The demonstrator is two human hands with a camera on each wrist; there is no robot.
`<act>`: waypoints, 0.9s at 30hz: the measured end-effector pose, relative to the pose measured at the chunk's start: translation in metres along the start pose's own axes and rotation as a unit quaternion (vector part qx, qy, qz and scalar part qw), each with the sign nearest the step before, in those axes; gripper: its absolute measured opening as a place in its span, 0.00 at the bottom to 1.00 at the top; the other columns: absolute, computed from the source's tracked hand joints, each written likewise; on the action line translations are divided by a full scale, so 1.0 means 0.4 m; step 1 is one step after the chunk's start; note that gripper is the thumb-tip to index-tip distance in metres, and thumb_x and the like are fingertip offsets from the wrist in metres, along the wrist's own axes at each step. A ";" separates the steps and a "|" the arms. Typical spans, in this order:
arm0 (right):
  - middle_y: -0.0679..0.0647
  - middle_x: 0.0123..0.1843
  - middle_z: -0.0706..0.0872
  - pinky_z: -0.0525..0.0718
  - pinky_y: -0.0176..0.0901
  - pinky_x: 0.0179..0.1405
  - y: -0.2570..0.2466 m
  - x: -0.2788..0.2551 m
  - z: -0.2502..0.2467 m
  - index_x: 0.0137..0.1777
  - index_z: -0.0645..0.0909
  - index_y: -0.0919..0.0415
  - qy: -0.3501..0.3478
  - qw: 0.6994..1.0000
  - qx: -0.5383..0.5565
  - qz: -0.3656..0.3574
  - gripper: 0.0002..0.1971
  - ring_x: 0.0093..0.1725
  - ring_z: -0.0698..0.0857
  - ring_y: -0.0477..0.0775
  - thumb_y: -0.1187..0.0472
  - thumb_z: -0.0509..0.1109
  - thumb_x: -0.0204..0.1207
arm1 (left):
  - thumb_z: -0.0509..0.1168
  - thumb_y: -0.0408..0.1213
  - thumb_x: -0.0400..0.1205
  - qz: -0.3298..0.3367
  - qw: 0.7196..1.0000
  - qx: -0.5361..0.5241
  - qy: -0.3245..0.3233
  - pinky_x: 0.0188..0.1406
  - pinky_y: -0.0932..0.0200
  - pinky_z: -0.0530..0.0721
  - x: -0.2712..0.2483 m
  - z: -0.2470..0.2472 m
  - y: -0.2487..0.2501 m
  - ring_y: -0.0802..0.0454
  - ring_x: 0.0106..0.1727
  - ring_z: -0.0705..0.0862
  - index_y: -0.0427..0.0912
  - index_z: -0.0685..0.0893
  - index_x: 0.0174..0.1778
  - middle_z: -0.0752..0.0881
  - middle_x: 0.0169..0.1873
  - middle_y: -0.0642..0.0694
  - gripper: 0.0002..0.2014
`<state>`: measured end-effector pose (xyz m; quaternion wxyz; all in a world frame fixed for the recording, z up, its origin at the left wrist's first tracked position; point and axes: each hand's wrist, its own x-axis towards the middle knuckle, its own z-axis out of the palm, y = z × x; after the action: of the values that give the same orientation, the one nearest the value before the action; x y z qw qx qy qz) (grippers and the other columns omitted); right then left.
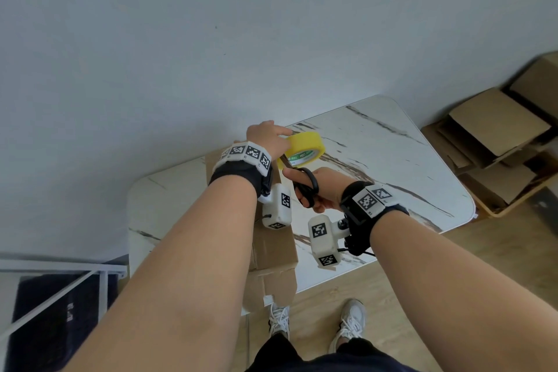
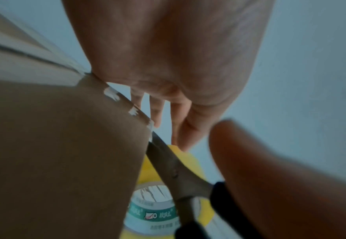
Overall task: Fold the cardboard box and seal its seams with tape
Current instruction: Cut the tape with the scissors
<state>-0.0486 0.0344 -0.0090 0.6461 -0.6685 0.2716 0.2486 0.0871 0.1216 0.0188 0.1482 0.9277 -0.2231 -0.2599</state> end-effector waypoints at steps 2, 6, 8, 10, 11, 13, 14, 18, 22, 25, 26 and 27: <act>0.57 0.24 0.78 0.69 0.39 0.23 0.001 0.000 -0.001 0.27 0.77 0.60 -0.003 1.000 -0.001 -0.004 0.30 0.21 0.70 0.53 0.31 0.68 0.71 | 0.69 0.56 0.73 -0.014 0.999 0.039 -0.027 0.81 0.41 0.58 0.008 0.010 -0.004 0.45 0.83 0.56 0.67 0.76 0.70 0.60 0.82 0.50 0.27; 0.57 0.24 0.77 0.68 0.39 0.24 0.002 -0.004 -0.005 0.28 0.76 0.61 -0.002 1.000 -0.009 -0.007 0.30 0.22 0.69 0.54 0.32 0.68 0.72 | 0.71 0.59 0.71 -0.004 0.996 0.086 -0.028 0.79 0.35 0.58 0.019 0.025 -0.003 0.43 0.82 0.58 0.65 0.75 0.71 0.63 0.81 0.49 0.30; 0.57 0.24 0.77 0.68 0.39 0.24 0.002 -0.007 -0.009 0.28 0.76 0.61 0.005 1.000 -0.013 -0.009 0.29 0.22 0.69 0.54 0.33 0.68 0.72 | 0.70 0.59 0.72 0.004 0.996 0.090 -0.020 0.78 0.35 0.59 0.023 0.029 0.001 0.42 0.81 0.59 0.64 0.76 0.71 0.66 0.79 0.49 0.29; 0.56 0.23 0.77 0.68 0.40 0.24 0.001 -0.010 -0.013 0.28 0.76 0.60 0.013 1.000 -0.020 -0.011 0.29 0.21 0.69 0.55 0.33 0.69 0.72 | 0.69 0.60 0.73 0.004 0.995 0.098 -0.017 0.77 0.34 0.60 0.026 0.033 0.003 0.41 0.80 0.61 0.64 0.79 0.69 0.69 0.77 0.49 0.26; 0.56 0.23 0.77 0.68 0.39 0.24 0.001 -0.011 -0.015 0.28 0.76 0.60 0.017 0.999 -0.026 -0.013 0.29 0.21 0.69 0.54 0.33 0.69 0.72 | 0.68 0.61 0.73 0.004 0.995 0.101 -0.019 0.76 0.33 0.61 0.027 0.034 0.003 0.40 0.78 0.63 0.64 0.80 0.67 0.71 0.75 0.49 0.24; 0.55 0.22 0.76 0.69 0.38 0.22 -0.001 -0.013 -0.016 0.27 0.76 0.60 0.025 0.999 -0.041 -0.018 0.29 0.20 0.69 0.54 0.33 0.68 0.72 | 0.67 0.62 0.73 0.006 0.995 0.096 -0.015 0.74 0.32 0.64 0.028 0.035 0.000 0.38 0.73 0.67 0.64 0.83 0.61 0.76 0.68 0.48 0.21; 0.54 0.22 0.76 0.69 0.38 0.22 0.000 -0.014 -0.016 0.27 0.75 0.60 0.028 0.998 -0.049 -0.021 0.29 0.19 0.68 0.53 0.33 0.68 0.72 | 0.67 0.62 0.72 0.006 0.996 0.092 -0.013 0.74 0.32 0.64 0.028 0.036 -0.002 0.38 0.73 0.67 0.65 0.83 0.60 0.77 0.67 0.49 0.20; 0.53 0.22 0.77 0.69 0.38 0.22 0.003 -0.017 -0.021 0.26 0.76 0.59 0.033 0.997 -0.073 -0.018 0.29 0.19 0.69 0.53 0.32 0.69 0.71 | 0.67 0.62 0.74 -0.001 0.997 0.075 0.004 0.77 0.35 0.60 0.028 0.040 -0.013 0.41 0.78 0.62 0.62 0.80 0.67 0.71 0.75 0.50 0.25; 0.52 0.23 0.81 0.73 0.38 0.25 0.000 -0.029 -0.045 0.28 0.79 0.59 0.018 0.989 -0.145 0.006 0.28 0.18 0.71 0.49 0.32 0.71 0.69 | 0.68 0.62 0.74 -0.020 0.999 0.013 0.043 0.76 0.38 0.63 0.028 0.035 -0.029 0.43 0.77 0.65 0.61 0.78 0.70 0.72 0.75 0.52 0.28; 0.51 0.25 0.84 0.74 0.37 0.27 0.023 -0.037 -0.065 0.32 0.82 0.59 0.024 0.979 -0.199 0.046 0.27 0.21 0.74 0.49 0.32 0.73 0.67 | 0.69 0.61 0.73 -0.029 0.997 -0.038 0.061 0.75 0.40 0.66 0.023 0.025 -0.039 0.41 0.76 0.67 0.61 0.79 0.69 0.74 0.73 0.50 0.28; 0.50 0.25 0.84 0.74 0.38 0.27 0.035 -0.037 -0.070 0.32 0.83 0.59 0.035 0.974 -0.218 0.060 0.26 0.21 0.75 0.48 0.32 0.74 0.66 | 0.69 0.60 0.73 -0.027 0.996 -0.055 0.066 0.75 0.40 0.66 0.021 0.021 -0.040 0.41 0.75 0.68 0.60 0.79 0.69 0.74 0.73 0.49 0.27; 0.49 0.25 0.84 0.74 0.37 0.27 0.047 -0.035 -0.073 0.32 0.82 0.59 0.050 0.968 -0.236 0.075 0.26 0.22 0.76 0.47 0.33 0.74 0.67 | 0.70 0.59 0.74 -0.022 0.995 -0.071 0.069 0.75 0.41 0.67 0.020 0.018 -0.040 0.41 0.75 0.69 0.59 0.79 0.70 0.75 0.73 0.49 0.27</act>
<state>-0.0724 0.0057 -0.0119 0.4353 -0.7914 0.2862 0.3199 0.0948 0.1304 0.0034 0.2226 0.9355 -0.1726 -0.2132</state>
